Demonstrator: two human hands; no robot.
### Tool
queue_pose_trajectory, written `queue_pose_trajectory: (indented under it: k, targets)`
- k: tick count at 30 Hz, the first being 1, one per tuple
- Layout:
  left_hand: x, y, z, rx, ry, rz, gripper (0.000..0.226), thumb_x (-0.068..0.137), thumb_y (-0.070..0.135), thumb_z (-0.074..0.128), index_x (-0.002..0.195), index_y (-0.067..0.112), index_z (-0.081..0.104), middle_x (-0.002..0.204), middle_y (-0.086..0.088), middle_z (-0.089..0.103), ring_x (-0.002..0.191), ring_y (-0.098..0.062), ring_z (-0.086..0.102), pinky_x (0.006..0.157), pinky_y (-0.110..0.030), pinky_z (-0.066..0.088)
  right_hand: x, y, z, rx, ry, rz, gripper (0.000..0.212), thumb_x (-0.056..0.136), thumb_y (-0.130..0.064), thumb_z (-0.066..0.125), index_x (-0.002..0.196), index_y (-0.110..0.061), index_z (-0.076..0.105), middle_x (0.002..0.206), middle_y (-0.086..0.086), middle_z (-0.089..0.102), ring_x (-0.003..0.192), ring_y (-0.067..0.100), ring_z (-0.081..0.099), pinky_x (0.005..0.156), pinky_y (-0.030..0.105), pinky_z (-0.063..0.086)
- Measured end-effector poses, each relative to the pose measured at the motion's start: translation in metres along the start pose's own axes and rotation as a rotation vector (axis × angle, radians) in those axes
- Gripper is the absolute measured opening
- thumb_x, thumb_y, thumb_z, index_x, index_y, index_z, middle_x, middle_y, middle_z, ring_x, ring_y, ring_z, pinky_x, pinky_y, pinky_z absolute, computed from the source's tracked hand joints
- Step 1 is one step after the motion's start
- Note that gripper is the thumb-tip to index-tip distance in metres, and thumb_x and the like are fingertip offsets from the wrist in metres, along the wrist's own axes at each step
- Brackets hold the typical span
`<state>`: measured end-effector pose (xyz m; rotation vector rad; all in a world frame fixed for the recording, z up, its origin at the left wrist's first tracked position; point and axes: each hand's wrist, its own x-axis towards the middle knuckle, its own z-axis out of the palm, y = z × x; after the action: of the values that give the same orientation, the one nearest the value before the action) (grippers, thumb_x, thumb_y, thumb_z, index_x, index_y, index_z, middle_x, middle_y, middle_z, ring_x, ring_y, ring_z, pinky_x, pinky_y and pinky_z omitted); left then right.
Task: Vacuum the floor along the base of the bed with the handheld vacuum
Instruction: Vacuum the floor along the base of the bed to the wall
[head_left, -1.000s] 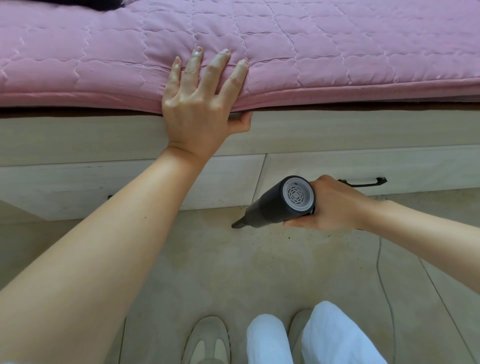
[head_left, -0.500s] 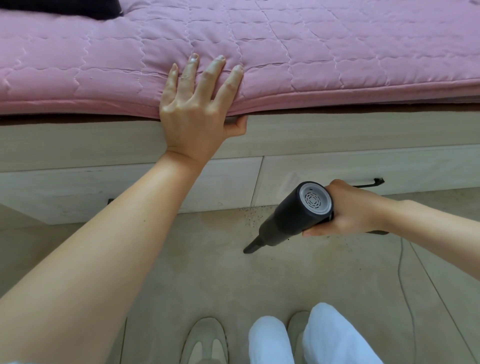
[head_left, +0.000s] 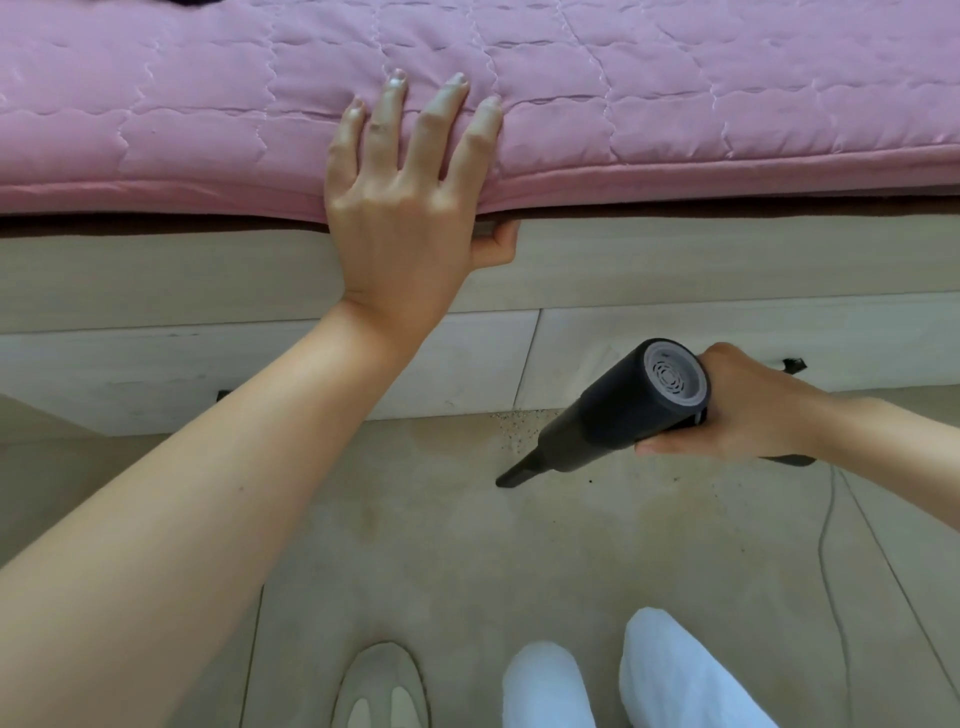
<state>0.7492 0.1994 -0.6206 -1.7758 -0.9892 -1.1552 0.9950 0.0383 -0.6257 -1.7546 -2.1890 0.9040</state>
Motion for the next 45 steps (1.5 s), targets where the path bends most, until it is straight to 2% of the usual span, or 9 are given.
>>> queue_pose_trajectory:
  k: [9, 12, 15, 21, 25, 36, 39, 42, 45]
  targets:
    - [0.009, 0.028, 0.004, -0.059, -0.018, -0.052, 0.06, 0.077, 0.061, 0.063, 0.121, 0.022, 0.073, 0.125, -0.003, 0.07, 0.114, -0.037, 0.066, 0.097, -0.055, 0.051, 0.013, 0.016, -0.007, 0.014, -0.043, -0.035, 0.025, 0.062, -0.035, 0.084, 0.072, -0.034, 0.06, 0.064, -0.012, 0.066, 0.059, 0.008, 0.064, 0.051, 0.021, 0.049]
    - [0.01, 0.033, 0.005, -0.063, -0.027, -0.069, 0.062, 0.075, 0.063, 0.062, 0.122, 0.022, 0.073, 0.125, -0.002, 0.07, 0.115, -0.037, 0.066, 0.098, -0.056, 0.05, 0.011, 0.017, -0.011, 0.023, -0.076, -0.06, 0.025, 0.063, -0.028, 0.085, 0.071, -0.032, 0.061, 0.064, -0.013, 0.066, 0.059, 0.007, 0.063, 0.05, 0.012, 0.043]
    - [0.009, 0.032, 0.005, -0.049, -0.025, -0.068, 0.067, 0.073, 0.066, 0.064, 0.123, 0.022, 0.072, 0.126, -0.002, 0.07, 0.116, -0.036, 0.066, 0.098, -0.056, 0.05, 0.007, 0.018, -0.014, 0.034, -0.129, -0.053, 0.023, 0.064, -0.024, 0.085, 0.07, -0.028, 0.062, 0.061, -0.011, 0.065, 0.056, 0.008, 0.062, 0.049, 0.013, 0.043]
    - [0.009, 0.031, 0.005, -0.023, -0.015, -0.06, 0.064, 0.075, 0.065, 0.061, 0.121, 0.022, 0.073, 0.125, -0.002, 0.07, 0.114, -0.036, 0.066, 0.095, -0.055, 0.052, 0.001, 0.025, -0.016, 0.062, -0.197, -0.058, 0.02, 0.066, -0.024, 0.083, 0.074, -0.028, 0.065, 0.065, -0.011, 0.068, 0.062, 0.008, 0.065, 0.055, 0.024, 0.051]
    - [0.012, 0.037, 0.001, 0.016, -0.047, -0.046, 0.065, 0.073, 0.062, 0.063, 0.123, 0.02, 0.072, 0.126, -0.003, 0.069, 0.115, -0.038, 0.065, 0.095, -0.054, 0.051, -0.008, 0.022, -0.018, 0.062, -0.232, -0.07, 0.023, 0.066, -0.026, 0.083, 0.071, -0.035, 0.062, 0.065, -0.017, 0.066, 0.064, 0.003, 0.065, 0.055, 0.012, 0.045]
    - [0.007, 0.036, 0.001, 0.036, -0.058, -0.031, 0.063, 0.086, 0.07, 0.052, 0.127, 0.024, 0.068, 0.129, 0.001, 0.068, 0.116, -0.032, 0.065, 0.093, -0.049, 0.054, -0.032, 0.024, -0.016, -0.096, -0.104, -0.122, 0.025, 0.07, -0.045, 0.074, 0.064, -0.048, 0.05, 0.063, -0.029, 0.058, 0.068, -0.007, 0.057, 0.058, 0.009, 0.039]
    - [0.006, 0.034, 0.001, 0.023, -0.071, -0.024, 0.063, 0.087, 0.07, 0.054, 0.128, 0.023, 0.066, 0.13, -0.001, 0.067, 0.117, -0.033, 0.065, 0.093, -0.05, 0.054, -0.035, 0.031, -0.015, -0.1, -0.114, -0.115, 0.021, 0.066, -0.052, 0.072, 0.071, -0.042, 0.055, 0.064, -0.024, 0.061, 0.069, -0.006, 0.058, 0.06, 0.013, 0.044]
    - [0.005, 0.033, 0.003, 0.037, -0.056, -0.01, 0.064, 0.087, 0.07, 0.056, 0.129, 0.023, 0.066, 0.13, -0.001, 0.067, 0.117, -0.033, 0.065, 0.093, -0.05, 0.054, -0.037, 0.036, -0.018, -0.096, -0.173, -0.102, 0.034, 0.065, -0.057, 0.068, 0.08, -0.028, 0.062, 0.07, -0.014, 0.067, 0.07, 0.001, 0.063, 0.064, 0.026, 0.052]
    - [0.002, 0.033, 0.004, 0.054, -0.037, -0.008, 0.064, 0.088, 0.072, 0.054, 0.129, 0.024, 0.066, 0.13, -0.001, 0.067, 0.117, -0.032, 0.065, 0.093, -0.05, 0.054, -0.041, 0.036, -0.02, -0.065, -0.223, -0.107, 0.027, 0.068, -0.048, 0.074, 0.08, -0.026, 0.064, 0.069, -0.014, 0.067, 0.069, 0.002, 0.063, 0.061, 0.02, 0.05]
